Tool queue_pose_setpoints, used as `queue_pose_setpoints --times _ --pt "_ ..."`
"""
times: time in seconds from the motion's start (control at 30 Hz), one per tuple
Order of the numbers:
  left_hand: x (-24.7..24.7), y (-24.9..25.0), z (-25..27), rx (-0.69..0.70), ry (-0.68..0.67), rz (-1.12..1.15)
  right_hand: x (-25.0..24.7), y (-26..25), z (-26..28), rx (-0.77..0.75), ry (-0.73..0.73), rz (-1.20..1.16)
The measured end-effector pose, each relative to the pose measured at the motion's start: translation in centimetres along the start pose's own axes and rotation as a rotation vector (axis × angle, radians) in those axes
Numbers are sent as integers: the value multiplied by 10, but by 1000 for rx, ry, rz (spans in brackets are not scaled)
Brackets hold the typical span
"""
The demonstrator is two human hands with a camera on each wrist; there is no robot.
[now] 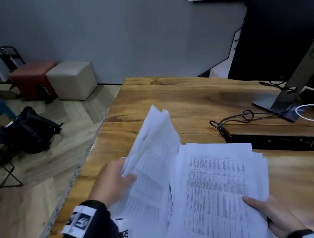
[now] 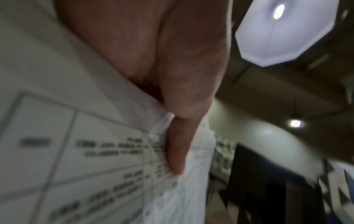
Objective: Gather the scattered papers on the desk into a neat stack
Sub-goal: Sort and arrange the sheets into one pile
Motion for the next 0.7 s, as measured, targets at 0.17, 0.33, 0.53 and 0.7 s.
queue_pose_setpoints --times 0.17,0.33,0.53,0.7 --pt "-50 41 17 164 14 133 -5 7 -9 31 42 53" --pt "-15 57 11 74 -223 668 -10 11 -13 1 55 142" --pt "128 17 5 -152 -362 643 -9 15 -6 49 -3 28" --pt "188 -15 6 -266 -460 331 -14 26 0 163 -2 -309"
Point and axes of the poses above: each hand's wrist, its own z-axis away from the middle knuckle, its own x-axis out of the palm, y = z × x, the point moved 2 cm from there along -z, towards the middle knuckle, and after that the axes turned 7 degrees about -x, right-handed, at the moved point
